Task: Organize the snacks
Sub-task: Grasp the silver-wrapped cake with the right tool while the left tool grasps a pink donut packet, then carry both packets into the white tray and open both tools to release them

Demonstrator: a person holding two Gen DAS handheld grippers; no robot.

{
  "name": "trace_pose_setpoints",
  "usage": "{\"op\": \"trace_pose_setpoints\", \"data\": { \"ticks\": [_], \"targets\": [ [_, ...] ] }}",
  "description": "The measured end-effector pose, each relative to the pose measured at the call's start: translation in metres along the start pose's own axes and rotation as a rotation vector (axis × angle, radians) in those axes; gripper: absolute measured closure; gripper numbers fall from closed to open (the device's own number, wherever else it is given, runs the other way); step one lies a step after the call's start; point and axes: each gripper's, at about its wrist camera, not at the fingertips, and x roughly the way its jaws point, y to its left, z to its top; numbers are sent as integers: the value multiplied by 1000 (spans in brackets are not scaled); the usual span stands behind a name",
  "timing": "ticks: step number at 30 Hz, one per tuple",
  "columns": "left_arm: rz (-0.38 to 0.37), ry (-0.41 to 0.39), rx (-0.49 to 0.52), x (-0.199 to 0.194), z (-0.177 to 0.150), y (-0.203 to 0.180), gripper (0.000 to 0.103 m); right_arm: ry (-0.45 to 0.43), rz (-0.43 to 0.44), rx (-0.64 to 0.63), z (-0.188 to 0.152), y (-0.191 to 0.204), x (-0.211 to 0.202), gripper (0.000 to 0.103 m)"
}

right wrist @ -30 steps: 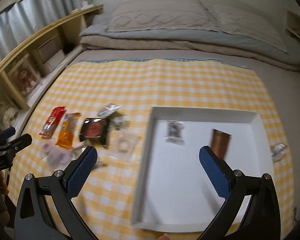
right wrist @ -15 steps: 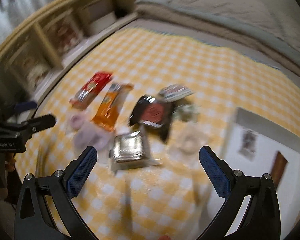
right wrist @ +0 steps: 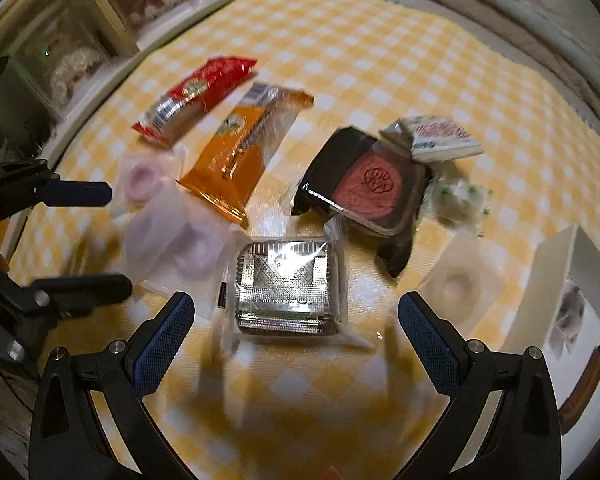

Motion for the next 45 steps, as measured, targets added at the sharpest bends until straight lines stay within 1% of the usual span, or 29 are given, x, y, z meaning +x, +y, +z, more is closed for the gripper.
{"op": "trace_pose_setpoints", "data": {
  "ticks": [1,3,5,6,7,8,9,10,13,17,20,23,27,32,38,42,45],
  "targets": [
    [0,11,0,5,3,4,27,8,8,-6,1,0,3,1],
    [0,20,-4,10,7,6,27,15,14,-16,4,2,8,6],
    [0,30,-7,16,12,9,30,28,24,-10,6,2,11,17],
    [0,39,-6,20,14,9,33,35,27,-9,8,2,13,21],
    [-1,51,-3,26,15,8,39,47,26,-11,8,2,16,29],
    [1,61,0,32,15,5,42,57,21,-13,8,3,18,34],
    [7,81,7,37,16,5,48,65,18,-14,9,2,20,35],
    [13,93,12,40,15,3,52,68,24,-14,9,2,20,37],
    [31,103,18,45,14,0,53,73,15,-18,10,1,18,42],
    [62,95,10,42,15,-2,55,68,-11,7,12,-2,15,44],
    [74,56,-10,30,13,-3,55,52,-26,24,13,-3,7,45],
    [76,-2,-41,11,11,-3,56,20,-26,39,13,-3,-5,45],
    [97,-71,-77,-10,6,-5,56,-56,-25,87,16,-8,-29,45],
    [127,-157,-128,-42,-1,-9,56,-162,-16,181,15,-19,-65,45],
    [145,-252,-167,-72,-9,-24,56,-270,-69,241,11,-30,-100,45],
    [146,-312,-200,-93,-15,-31,56,-322,-91,257,0,-39,-124,45],
    [141,-357,-220,-104,-17,-37,56,-364,-137,248,-8,-42,-139,45]
  ]
}}
